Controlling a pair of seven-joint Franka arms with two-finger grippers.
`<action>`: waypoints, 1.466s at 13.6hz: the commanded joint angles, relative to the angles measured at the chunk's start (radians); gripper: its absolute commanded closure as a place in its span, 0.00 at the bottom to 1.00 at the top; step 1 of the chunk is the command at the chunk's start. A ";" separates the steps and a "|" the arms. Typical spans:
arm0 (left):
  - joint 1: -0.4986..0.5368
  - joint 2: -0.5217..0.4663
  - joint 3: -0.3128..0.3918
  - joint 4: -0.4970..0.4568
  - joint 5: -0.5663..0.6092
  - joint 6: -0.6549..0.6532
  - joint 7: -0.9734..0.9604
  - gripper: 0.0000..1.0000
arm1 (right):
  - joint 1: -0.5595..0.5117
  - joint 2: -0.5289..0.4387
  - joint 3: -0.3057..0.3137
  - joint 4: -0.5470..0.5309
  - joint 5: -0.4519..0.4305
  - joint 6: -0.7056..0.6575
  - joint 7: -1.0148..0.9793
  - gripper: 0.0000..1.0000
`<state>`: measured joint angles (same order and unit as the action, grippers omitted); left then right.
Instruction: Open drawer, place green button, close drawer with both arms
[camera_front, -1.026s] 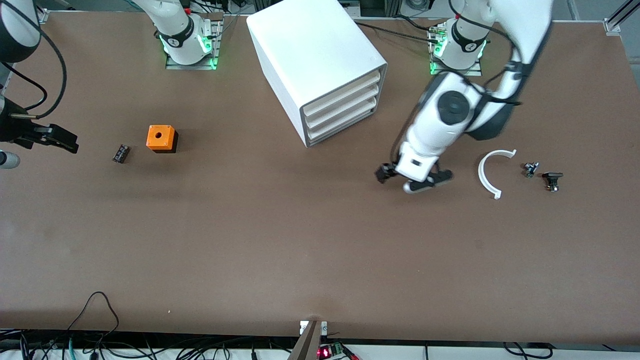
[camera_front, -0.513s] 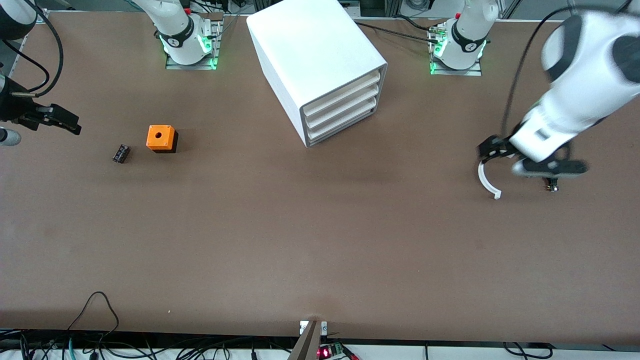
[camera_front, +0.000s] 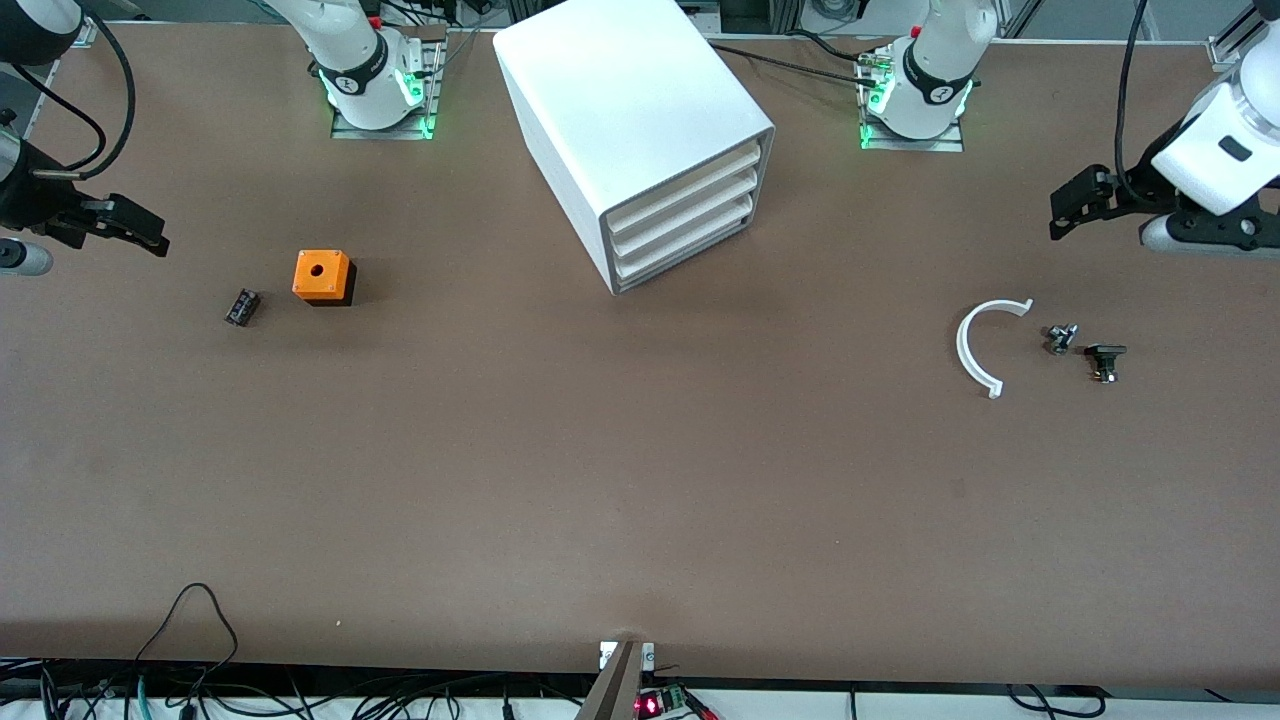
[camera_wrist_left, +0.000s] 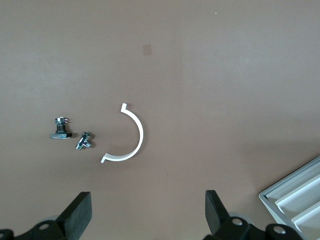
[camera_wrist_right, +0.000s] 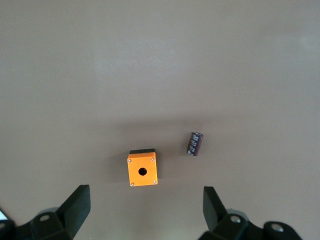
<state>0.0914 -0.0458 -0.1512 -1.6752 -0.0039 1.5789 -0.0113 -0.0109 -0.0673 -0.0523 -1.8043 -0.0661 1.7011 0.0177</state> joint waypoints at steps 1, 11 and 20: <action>0.002 0.027 0.001 0.037 0.004 -0.011 0.024 0.00 | -0.006 -0.063 0.003 -0.088 0.011 0.067 -0.021 0.00; 0.013 0.029 0.001 0.037 -0.010 -0.014 0.010 0.00 | -0.004 -0.069 0.002 -0.092 0.015 0.058 -0.048 0.00; 0.013 0.029 0.001 0.037 -0.008 -0.014 0.008 0.00 | -0.004 -0.075 0.011 -0.090 0.020 0.049 -0.035 0.00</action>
<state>0.0990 -0.0287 -0.1493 -1.6661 -0.0040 1.5792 -0.0119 -0.0107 -0.1177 -0.0471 -1.8779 -0.0625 1.7496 -0.0112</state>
